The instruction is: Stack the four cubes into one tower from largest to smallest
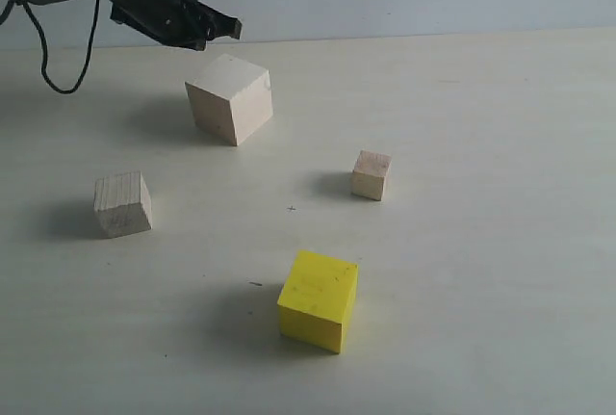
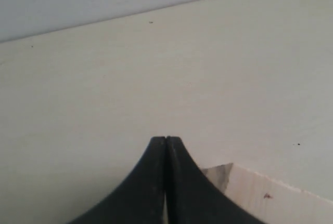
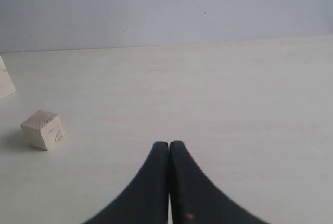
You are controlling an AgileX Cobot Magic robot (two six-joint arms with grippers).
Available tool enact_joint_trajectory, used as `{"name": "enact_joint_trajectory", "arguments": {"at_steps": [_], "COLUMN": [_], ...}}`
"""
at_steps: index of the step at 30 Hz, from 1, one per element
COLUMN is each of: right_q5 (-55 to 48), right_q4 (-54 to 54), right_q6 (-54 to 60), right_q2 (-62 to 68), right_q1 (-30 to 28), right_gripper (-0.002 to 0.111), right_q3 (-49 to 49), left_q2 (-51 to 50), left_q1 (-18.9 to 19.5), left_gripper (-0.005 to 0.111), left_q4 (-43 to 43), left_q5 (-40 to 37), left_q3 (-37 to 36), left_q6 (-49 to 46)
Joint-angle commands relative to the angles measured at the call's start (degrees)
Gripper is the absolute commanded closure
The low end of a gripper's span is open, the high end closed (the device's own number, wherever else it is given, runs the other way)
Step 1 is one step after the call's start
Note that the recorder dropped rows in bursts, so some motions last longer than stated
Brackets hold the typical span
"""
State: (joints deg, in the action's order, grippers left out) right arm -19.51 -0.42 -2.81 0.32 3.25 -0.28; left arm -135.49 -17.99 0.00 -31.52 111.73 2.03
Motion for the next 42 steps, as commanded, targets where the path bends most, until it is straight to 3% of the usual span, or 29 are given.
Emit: {"name": "enact_joint_trajectory", "arguments": {"at_steps": [1,10,19,27,32,38,42], "right_q5": [0.26,0.26,0.26,0.26,0.26,0.26,0.26], "right_q4": [0.08,0.08,0.08,0.08,0.08,0.08,0.08], "right_q6": [-0.15,-0.15,-0.15,-0.15,-0.15,-0.15,-0.15], "right_q2": [-0.32,-0.32,-0.32,-0.32,-0.32,-0.32,-0.32], "right_q1": [0.09,0.09,0.09,0.09,0.09,0.09,0.09], "right_gripper": [0.108,0.108,0.108,0.108,0.108,0.108,0.108], "right_q3": [0.28,0.28,0.28,0.28,0.28,0.28,0.28], "left_q2": [-1.60,-1.97,-1.97,-0.76,3.36,7.45,6.29], "left_q1": [-0.42,-4.31,-4.88,-4.88,-4.88,-4.88,-4.88], "left_gripper": [0.107,0.107,0.107,0.107,0.107,0.107,0.107], "left_q4": [-1.01,-4.31,-14.59,-14.23,-10.70,-13.36,-16.26], "left_q5": [-0.74,-2.65,-9.87,-17.23,-12.36,-2.19,-2.63], "left_q3": [0.37,0.37,0.37,0.37,0.37,0.37,0.37], "left_q6": [-0.44,-11.10,-23.38,-23.07,-19.82,-20.22,-21.56]}}
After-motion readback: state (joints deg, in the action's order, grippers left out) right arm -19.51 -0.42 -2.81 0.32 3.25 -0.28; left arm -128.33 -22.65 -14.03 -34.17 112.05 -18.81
